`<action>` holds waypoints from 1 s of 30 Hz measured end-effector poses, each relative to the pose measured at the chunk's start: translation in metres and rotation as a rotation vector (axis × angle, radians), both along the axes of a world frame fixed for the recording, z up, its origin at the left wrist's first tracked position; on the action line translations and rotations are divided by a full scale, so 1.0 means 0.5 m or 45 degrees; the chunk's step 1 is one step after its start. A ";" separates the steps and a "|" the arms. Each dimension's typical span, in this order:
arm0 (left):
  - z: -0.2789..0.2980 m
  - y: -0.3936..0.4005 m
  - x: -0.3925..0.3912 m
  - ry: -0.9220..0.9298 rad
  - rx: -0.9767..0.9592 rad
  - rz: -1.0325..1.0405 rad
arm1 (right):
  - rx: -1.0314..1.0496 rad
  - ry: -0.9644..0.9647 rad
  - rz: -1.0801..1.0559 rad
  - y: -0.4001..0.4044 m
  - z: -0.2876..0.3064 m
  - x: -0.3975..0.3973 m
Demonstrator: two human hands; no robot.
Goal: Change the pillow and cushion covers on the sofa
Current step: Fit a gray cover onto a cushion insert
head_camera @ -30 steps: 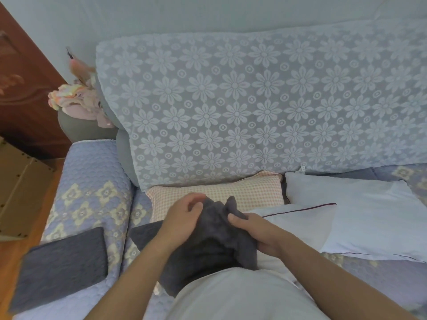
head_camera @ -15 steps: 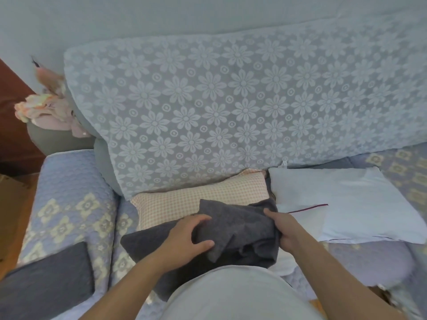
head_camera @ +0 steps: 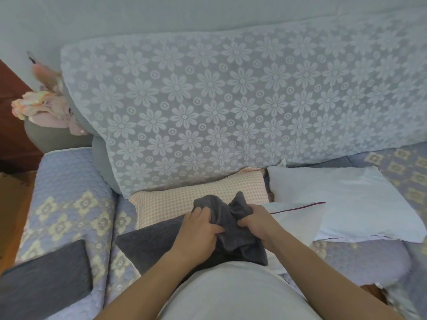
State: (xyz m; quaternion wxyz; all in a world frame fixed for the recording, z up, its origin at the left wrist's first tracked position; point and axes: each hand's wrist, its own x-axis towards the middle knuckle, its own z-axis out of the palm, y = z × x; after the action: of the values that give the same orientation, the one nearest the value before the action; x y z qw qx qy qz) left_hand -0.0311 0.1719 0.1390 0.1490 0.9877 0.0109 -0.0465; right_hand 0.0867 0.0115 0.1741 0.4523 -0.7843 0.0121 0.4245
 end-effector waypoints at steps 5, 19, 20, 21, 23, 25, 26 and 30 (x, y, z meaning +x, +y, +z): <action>0.059 -0.037 0.026 0.698 -1.977 1.023 | 0.005 -0.285 0.449 0.019 0.005 -0.032; 0.035 -0.082 0.010 0.649 -1.695 0.811 | -0.171 -0.894 1.418 0.007 -0.063 0.088; 0.039 -0.091 -0.002 0.640 -1.652 0.714 | -0.197 -0.880 1.595 0.020 -0.074 0.082; 0.041 -0.096 -0.015 0.618 -1.583 0.623 | -0.216 -0.869 1.730 0.032 -0.079 0.073; 0.048 -0.103 -0.036 0.595 -1.471 0.552 | -0.200 -0.811 1.843 0.040 -0.097 0.061; 0.065 -0.100 -0.051 0.577 -1.458 0.620 | -0.048 -0.747 1.788 0.038 -0.100 0.054; 0.083 -0.092 -0.055 0.553 -1.498 0.679 | 0.037 -0.746 1.718 0.035 -0.096 0.056; 0.186 -0.033 -0.005 0.297 -1.528 0.825 | 0.235 -0.719 1.209 0.048 0.004 0.087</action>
State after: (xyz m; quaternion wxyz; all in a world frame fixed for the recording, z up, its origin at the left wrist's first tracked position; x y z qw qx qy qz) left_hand -0.0338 0.1552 0.2319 0.6740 0.6699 0.2937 -0.1036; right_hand 0.1304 0.0354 0.1761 0.2641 -0.7440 -0.5011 0.3544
